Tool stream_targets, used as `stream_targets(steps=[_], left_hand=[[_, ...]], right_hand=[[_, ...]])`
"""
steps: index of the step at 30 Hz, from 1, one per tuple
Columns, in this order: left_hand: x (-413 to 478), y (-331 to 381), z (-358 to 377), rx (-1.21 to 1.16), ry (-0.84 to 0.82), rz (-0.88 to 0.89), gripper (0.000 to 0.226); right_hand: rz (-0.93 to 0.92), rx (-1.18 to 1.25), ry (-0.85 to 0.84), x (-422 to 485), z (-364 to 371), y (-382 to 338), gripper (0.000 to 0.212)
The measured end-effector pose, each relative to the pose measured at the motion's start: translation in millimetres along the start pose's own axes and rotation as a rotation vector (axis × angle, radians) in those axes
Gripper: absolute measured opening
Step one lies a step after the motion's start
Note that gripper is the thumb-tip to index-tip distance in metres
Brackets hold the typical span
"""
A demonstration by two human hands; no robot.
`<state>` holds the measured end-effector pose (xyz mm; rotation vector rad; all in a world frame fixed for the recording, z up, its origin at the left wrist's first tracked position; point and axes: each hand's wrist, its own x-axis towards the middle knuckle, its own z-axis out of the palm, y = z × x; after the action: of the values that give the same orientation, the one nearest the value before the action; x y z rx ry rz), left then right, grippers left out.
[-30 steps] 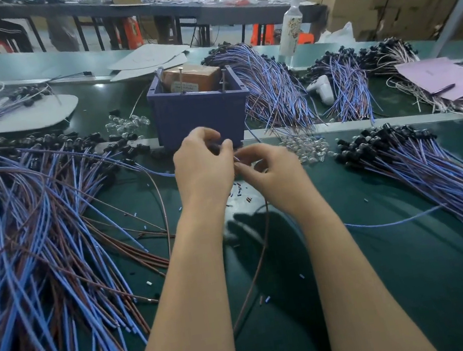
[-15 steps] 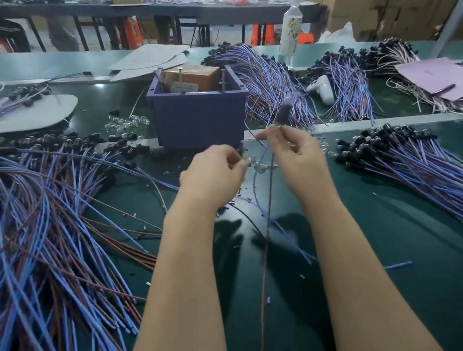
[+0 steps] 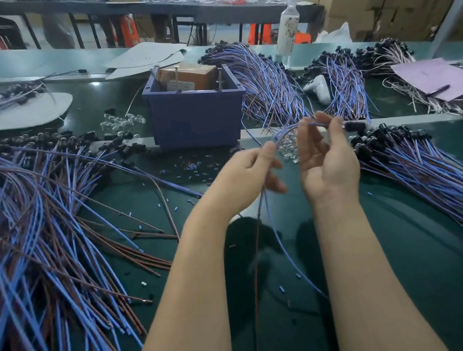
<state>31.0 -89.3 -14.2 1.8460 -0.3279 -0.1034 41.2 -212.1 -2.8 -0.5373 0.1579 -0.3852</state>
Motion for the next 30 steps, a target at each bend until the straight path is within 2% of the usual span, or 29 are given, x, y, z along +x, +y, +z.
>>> stream_targets(steps=[2,4,5,7,10,12,13,16,18,20,23,26,30], left_hand=[[-2,-6,-5,0.000,-0.078,-0.222,0.053],[-4,-11,-15,0.201,-0.115,-0.368,0.055],[-5,-12,-19,0.304,-0.135,-0.387,0.051],[-6,-10,-23,0.375,-0.171,-0.327,0.040],[-5,-3,-22,0.224,-0.109,-0.143,0.031],[-2,1,-18,0.061,0.016,-0.069,0.035],[-1,5,-15,-0.033,0.049,-0.057,0.036],[-1,17,-7,-0.182,0.026,-0.029,0.037],[-2,22,-5,-0.175,-0.009,-0.006,0.039],[-2,22,-8,-0.154,-0.033,-0.009,0.040],[-5,15,-19,-0.052,-0.052,-0.025,0.036],[-7,5,-31,0.056,0.025,-0.029,0.029],[-4,-1,-28,0.025,0.161,0.000,0.024]], right_hand=[[-0.065,0.124,0.102,6,-7,-8,0.024],[-0.113,0.235,0.189,10,-15,-15,0.025],[-0.117,0.270,0.205,11,-17,-17,0.025],[-0.096,0.308,0.197,11,-17,-16,0.027],[-0.024,0.292,0.188,10,-14,-12,0.031],[0.043,0.131,0.186,10,-13,-6,0.032],[0.070,-0.029,0.158,9,-13,0,0.030],[0.161,-0.504,-0.113,1,-7,18,0.027],[0.202,-0.574,-0.336,-7,-3,23,0.027],[0.147,-0.533,-0.432,-10,-2,21,0.023],[0.026,-0.337,-0.289,-5,-3,11,0.020],[-0.008,-0.169,-0.126,-1,-4,2,0.018],[-0.008,-0.467,-0.260,-8,-1,16,0.016]])
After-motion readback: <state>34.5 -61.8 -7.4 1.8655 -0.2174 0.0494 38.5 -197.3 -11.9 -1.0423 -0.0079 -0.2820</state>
